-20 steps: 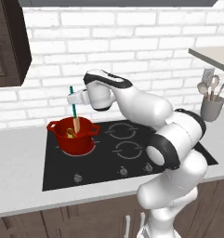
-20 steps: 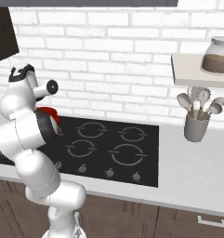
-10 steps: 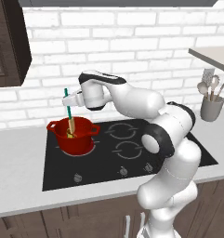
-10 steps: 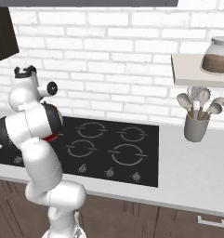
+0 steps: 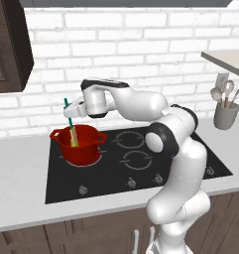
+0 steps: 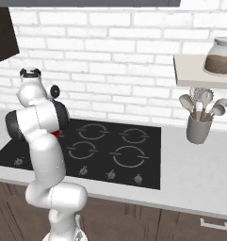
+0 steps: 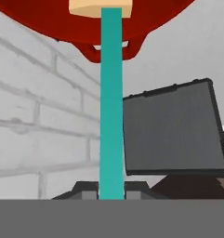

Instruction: Put the carrot and cucumber in the pot. Retrieve the spatula and lightly stir the vegetables in the pot.

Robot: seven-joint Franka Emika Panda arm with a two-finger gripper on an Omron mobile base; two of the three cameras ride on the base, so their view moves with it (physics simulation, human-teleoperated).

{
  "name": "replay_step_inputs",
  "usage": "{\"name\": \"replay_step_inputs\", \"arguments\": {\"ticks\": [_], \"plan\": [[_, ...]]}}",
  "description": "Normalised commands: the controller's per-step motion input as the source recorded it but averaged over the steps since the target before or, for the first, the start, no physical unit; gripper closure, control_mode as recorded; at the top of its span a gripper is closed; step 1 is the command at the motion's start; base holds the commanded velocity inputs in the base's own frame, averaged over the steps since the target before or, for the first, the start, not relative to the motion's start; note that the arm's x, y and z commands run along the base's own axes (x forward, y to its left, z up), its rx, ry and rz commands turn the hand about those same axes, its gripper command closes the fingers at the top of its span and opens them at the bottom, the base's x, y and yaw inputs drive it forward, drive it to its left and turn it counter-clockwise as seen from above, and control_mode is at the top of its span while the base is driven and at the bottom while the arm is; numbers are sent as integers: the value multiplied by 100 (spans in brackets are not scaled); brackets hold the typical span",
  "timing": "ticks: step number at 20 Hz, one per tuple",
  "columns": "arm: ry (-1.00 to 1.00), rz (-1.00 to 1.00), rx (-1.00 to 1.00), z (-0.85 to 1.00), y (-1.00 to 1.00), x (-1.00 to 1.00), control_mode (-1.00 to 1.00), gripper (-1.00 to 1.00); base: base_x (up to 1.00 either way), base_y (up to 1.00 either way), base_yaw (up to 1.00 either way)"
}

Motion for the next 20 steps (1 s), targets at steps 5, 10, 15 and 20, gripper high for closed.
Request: {"name": "replay_step_inputs", "arguments": {"ticks": [5,10,15,20], "plan": [[0,5,0,-4,0,0,-100,100,0,0,0],[-6,16,0,0,-9,-10,-100,100,0,0,0],[0,18,0,0,-31,-22,-100,100,0,0,0],[0,17,0,3,-19,-10,-100,100,0,0,0]]}}
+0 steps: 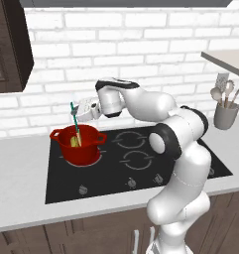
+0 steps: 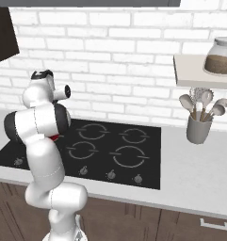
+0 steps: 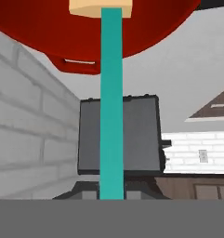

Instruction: Put the carrot and cucumber in the pot. Retrieve the spatula and lightly stir the vegetables in the pot.

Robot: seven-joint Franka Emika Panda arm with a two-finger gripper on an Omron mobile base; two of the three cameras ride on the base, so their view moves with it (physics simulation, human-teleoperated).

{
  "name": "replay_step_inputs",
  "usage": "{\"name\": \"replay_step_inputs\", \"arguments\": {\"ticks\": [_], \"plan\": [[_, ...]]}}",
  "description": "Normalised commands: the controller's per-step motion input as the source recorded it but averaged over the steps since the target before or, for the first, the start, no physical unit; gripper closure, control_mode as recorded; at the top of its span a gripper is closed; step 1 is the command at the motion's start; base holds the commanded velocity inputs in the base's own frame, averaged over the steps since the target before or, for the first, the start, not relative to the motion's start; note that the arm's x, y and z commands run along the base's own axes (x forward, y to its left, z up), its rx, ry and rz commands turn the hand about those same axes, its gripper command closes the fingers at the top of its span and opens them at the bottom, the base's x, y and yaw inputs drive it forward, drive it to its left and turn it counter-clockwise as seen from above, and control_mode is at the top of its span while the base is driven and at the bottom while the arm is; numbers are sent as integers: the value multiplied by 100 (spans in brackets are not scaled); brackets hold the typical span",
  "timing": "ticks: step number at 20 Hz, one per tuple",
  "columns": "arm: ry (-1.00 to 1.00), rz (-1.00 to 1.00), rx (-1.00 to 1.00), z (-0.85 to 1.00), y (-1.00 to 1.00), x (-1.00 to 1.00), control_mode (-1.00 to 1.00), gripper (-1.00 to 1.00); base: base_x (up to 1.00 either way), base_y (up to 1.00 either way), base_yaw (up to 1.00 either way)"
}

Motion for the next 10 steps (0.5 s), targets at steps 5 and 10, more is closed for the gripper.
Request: {"name": "replay_step_inputs", "arguments": {"ticks": [5,10], "plan": [[-3,16,4,31,23,18,-100,100,0,0,0],[-1,9,4,-5,18,16,-100,100,0,0,0]]}}
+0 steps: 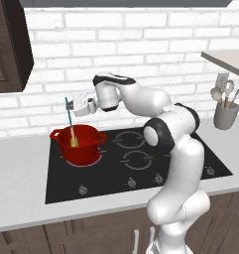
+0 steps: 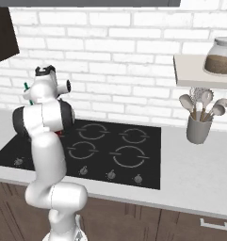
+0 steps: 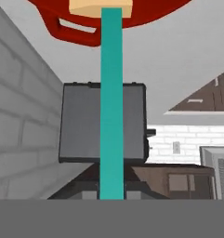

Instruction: Put the carrot and cucumber in the pot. Retrieve the spatula and lightly stir the vegetables in the pot.

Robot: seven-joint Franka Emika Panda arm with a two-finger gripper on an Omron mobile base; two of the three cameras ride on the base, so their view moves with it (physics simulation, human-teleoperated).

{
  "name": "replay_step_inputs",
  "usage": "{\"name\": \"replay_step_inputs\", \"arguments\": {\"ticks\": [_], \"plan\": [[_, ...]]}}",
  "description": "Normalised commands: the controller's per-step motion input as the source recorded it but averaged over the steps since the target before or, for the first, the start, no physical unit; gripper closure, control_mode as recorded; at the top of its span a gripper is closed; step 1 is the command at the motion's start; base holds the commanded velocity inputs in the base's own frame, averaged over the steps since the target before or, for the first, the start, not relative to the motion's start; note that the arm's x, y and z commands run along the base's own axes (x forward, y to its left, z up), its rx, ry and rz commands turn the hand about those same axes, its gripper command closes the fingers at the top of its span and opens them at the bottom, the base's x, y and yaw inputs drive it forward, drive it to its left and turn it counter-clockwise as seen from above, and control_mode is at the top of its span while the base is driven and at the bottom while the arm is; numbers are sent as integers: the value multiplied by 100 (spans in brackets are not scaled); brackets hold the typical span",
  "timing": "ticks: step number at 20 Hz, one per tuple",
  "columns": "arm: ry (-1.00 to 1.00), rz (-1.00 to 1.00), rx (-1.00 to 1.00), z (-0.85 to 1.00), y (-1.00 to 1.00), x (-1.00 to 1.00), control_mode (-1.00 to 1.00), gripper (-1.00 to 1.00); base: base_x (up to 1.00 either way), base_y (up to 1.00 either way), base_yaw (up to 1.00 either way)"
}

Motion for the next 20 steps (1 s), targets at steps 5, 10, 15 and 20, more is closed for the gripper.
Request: {"name": "replay_step_inputs", "arguments": {"ticks": [5,10,15,20], "plan": [[-1,1,0,-46,26,19,-100,100,0,0,0],[-7,0,0,-15,22,20,-100,100,0,0,0],[-2,0,0,-24,14,10,-100,100,0,0,0],[-1,0,0,-32,4,6,-100,100,0,0,0]]}}
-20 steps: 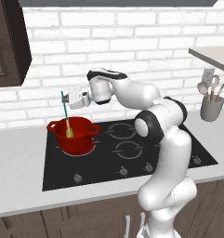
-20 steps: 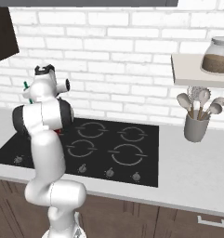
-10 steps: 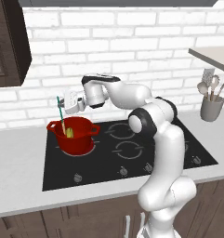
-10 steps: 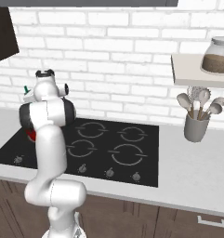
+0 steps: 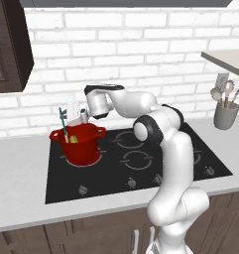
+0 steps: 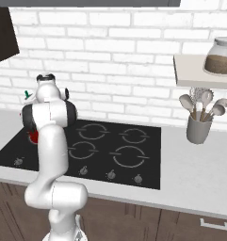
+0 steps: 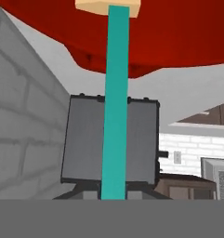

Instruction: Put the carrot and cucumber in the pot. Retrieve the spatula and lightly stir the vegetables in the pot.

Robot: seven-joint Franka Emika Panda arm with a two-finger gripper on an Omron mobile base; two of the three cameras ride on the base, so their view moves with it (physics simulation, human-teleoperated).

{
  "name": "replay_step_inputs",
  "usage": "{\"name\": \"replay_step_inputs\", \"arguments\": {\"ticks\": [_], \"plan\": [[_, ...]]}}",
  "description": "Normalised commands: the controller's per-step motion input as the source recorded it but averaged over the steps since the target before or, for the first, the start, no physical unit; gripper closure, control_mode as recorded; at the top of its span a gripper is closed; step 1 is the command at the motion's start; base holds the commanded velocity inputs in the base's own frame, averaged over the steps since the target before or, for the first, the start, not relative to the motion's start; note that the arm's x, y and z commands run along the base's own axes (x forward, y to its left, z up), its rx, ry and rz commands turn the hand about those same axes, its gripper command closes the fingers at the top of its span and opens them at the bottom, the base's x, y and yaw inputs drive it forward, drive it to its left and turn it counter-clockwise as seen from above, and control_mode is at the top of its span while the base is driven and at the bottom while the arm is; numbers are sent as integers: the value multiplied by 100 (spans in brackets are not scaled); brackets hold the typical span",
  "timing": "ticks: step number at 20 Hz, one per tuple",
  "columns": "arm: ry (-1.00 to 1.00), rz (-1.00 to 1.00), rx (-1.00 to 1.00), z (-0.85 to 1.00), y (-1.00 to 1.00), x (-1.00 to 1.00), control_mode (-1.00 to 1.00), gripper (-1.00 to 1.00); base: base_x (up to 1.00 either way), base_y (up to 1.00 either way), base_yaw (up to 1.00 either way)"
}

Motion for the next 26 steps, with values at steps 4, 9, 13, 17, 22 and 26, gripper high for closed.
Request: {"name": "replay_step_inputs", "arguments": {"ticks": [4,9,13,17,22,26], "plan": [[-2,0,0,-4,0,-16,-100,100,0,0,0],[-4,0,0,0,0,-24,-100,100,0,0,0],[-5,0,0,-2,-8,-16,-100,100,0,0,0],[-7,0,0,0,-27,-26,-100,100,0,0,0],[0,0,0,3,-29,-2,-100,100,0,0,0],[0,0,0,7,-33,0,-100,100,0,0,0]]}}
